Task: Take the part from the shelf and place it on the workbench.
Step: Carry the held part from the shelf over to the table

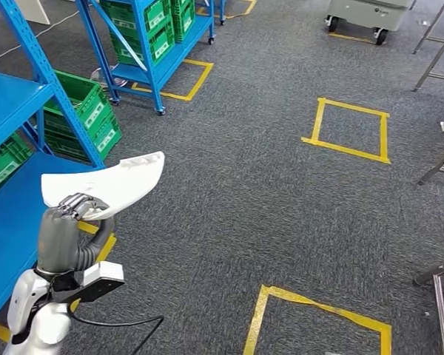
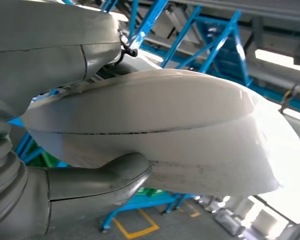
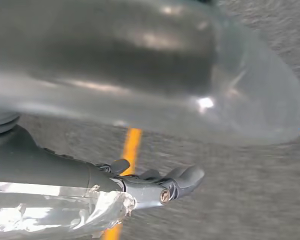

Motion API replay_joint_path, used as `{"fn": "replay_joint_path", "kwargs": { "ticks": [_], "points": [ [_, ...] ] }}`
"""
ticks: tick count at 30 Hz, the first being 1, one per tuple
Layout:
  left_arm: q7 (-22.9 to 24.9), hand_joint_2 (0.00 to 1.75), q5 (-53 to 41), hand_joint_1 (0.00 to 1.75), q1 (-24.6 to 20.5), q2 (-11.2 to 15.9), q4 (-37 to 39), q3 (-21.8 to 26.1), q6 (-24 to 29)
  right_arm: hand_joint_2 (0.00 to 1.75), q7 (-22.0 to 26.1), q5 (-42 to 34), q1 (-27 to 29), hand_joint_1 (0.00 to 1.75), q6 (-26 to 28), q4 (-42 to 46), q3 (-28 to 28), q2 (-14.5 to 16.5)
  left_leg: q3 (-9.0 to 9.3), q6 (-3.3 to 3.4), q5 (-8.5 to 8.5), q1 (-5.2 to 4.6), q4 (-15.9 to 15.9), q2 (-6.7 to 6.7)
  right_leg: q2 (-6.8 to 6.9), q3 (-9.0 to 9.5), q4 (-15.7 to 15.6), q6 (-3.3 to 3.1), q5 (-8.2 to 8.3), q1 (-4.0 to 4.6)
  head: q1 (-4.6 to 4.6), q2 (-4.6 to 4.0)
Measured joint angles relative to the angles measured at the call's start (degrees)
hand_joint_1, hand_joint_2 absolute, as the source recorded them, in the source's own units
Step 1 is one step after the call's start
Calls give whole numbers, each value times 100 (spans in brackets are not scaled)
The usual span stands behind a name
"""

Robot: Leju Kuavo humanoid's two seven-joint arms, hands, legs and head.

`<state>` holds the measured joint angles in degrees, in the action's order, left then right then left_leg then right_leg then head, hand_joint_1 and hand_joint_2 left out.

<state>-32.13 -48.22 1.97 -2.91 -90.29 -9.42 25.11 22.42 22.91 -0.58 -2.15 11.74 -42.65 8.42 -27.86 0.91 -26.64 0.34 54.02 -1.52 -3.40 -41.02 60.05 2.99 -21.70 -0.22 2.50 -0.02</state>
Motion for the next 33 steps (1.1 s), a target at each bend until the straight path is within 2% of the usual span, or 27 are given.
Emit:
{"fn": "replay_joint_path", "kwargs": {
  "ticks": [1,2,3,4,5,6,7,8,9,10,12,13,15,17,19,20,21,22,23,24,25,26,28,29,30,32,33],
  "points": [
    [14,175,-2,175,-108,-29,68,-15,-4,0,-65,5,-10,0,-8,0,-11,-9,-73,19,63,-10,1,69,164,-123,377,21,-312,1,13,0],
    [36,175,-14,175,-220,-57,153,-23,-9,0,-132,13,-21,0,-10,0,-21,-20,-144,26,121,-16,3,142,243,-228,789,48,-567,-8,19,0],
    [61,175,-32,175,-346,-90,272,-37,-14,0,-200,25,-34,0,-12,0,-35,-38,-226,23,185,-19,5,227,274,-295,1161,76,-695,-21,18,0],
    [85,175,-62,175,-466,-120,393,-52,-14,0,-261,40,-41,0,-13,0,-49,-54,-308,15,247,-20,9,307,287,-298,1401,101,-693,-34,18,0],
    [105,175,-107,175,-579,-151,508,-72,-6,0,-311,61,-44,0,-13,0,-61,-74,-391,0,307,-21,12,389,301,-195,1437,124,-575,-47,18,0],
    [125,175,-152,175,-681,-180,625,-93,7,0,-354,84,-45,0,-12,0,-72,-94,-473,-20,364,-21,17,468,332,5,1287,144,-412,-59,18,0],
    [146,175,-195,175,-757,-202,711,-111,19,0,-382,103,-47,0,-10,1,-80,-108,-538,-46,410,-20,27,539,414,305,924,161,-303,-67,19,0],
    [164,175,-221,175,-826,-222,785,-128,16,0,-405,129,-56,0,-9,3,-86,-119,-597,-79,450,-24,37,613,537,653,466,176,-300,-48,18,0],
    [176,175,-227,175,-886,-236,843,-146,-17,0,-419,157,-69,0,-8,6,-90,-127,-638,-110,486,-28,46,688,637,925,58,144,-358,-21,12,0],
    [182,175,-219,175,-943,-247,891,-169,-77,0,-428,188,-74,0,-7,9,-95,-132,-662,-141,521,-29,52,760,701,1098,-237,103,-431,13,11,0],
    [179,175,-208,175,-1031,-258,974,-242,-223,0,-442,267,-67,0,4,11,-106,-142,-680,-195,576,-17,50,895,634,1125,-411,-27,-463,66,6,0],
    [178,175,-215,175,-1060,-263,1008,-283,-275,0,-449,311,-52,0,12,11,-111,-146,-694,-224,573,0,58,875,564,1099,-427,-78,-447,66,9,0],
    [192,175,-257,175,-1102,-269,1045,-358,-321,0,-471,391,-38,0,30,11,-114,-151,-835,-269,417,35,314,593,431,1087,-472,-202,-437,49,-2,0],
    [252,175,-332,175,-1131,-269,1064,-419,-327,0,-480,433,-41,0,40,12,-115,-151,-1200,-292,89,53,1058,256,309,1097,-487,-282,-443,37,-27,0],
    [318,175,-411,175,-1139,-269,1080,-471,-328,0,-481,454,-48,0,42,11,-115,-150,-1557,-304,-86,51,1758,174,167,1138,-484,-308,-465,38,-44,0],
    [334,175,-446,175,-1144,-271,1085,-498,-328,0,-483,461,-46,0,42,11,-115,-149,-1608,-305,-10,53,1828,167,82,1176,-482,-307,-486,36,-43,0],
    [341,175,-484,175,-1153,-275,1088,-530,-327,0,-486,465,-41,0,42,11,-115,-149,-1546,-304,168,58,1673,159,-2,1227,-481,-299,-516,29,-43,0],
    [343,175,-523,175,-1167,-280,1088,-565,-325,0,-489,466,-38,0,42,11,-116,-148,-1387,-309,418,69,1332,124,-84,1284,-481,-280,-554,17,-43,-1],
    [343,175,-556,175,-1180,-284,1089,-603,-322,0,-491,466,-37,0,42,11,-119,-147,-1177,-326,606,89,947,23,-165,1316,-481,-250,-601,7,-42,-1],
    [343,175,-581,175,-1190,-288,1090,-639,-320,0,-492,465,-45,0,43,11,-122,-147,-982,-341,700,105,620,-92,-245,1333,-478,-214,-651,-5,-48,-1],
    [344,175,-605,175,-1199,-292,1090,-674,-319,0,-493,464,-54,0,43,12,-126,-147,-819,-348,667,119,369,-190,-320,1334,-472,-173,-701,-16,-57,-1],
    [346,175,-622,175,-1209,-300,1089,-707,-318,0,-494,461,-61,0,44,12,-130,-147,-723,-330,537,124,247,-252,-378,1333,-446,-127,-730,-25,-69,1],
    [349,175,-652,175,-1228,-330,1084,-773,-319,0,-497,457,-61,0,44,13,-135,-148,-605,-229,325,113,135,-191,-403,1382,-415,-49,-773,-44,-76,2],
    [350,175,-657,175,-1234,-348,1082,-797,-318,0,-496,455,-58,0,44,13,-137,-149,-537,-177,264,107,129,-146,-302,1370,-319,-13,-776,-41,-63,1],
    [350,175,-661,175,-1236,-361,1080,-817,-318,0,-496,453,-63,0,44,14,-138,-148,-448,-139,204,100,124,-90,-149,1256,-112,11,-789,-34,-34,0],
    [350,175,-663,175,-1230,-370,1080,-847,-318,0,-495,451,-92,0,42,12,-139,-144,-254,-91,50,69,121,44,181,709,702,40,-884,-18,10,-1],
    [350,175,-664,175,-1227,-369,1080,-862,-319,0,-495,451,-102,0,41,12,-139,-143,-155,-75,-41,48,120,115,262,361,1128,43,-983,-18,22,0]
  ]
}}
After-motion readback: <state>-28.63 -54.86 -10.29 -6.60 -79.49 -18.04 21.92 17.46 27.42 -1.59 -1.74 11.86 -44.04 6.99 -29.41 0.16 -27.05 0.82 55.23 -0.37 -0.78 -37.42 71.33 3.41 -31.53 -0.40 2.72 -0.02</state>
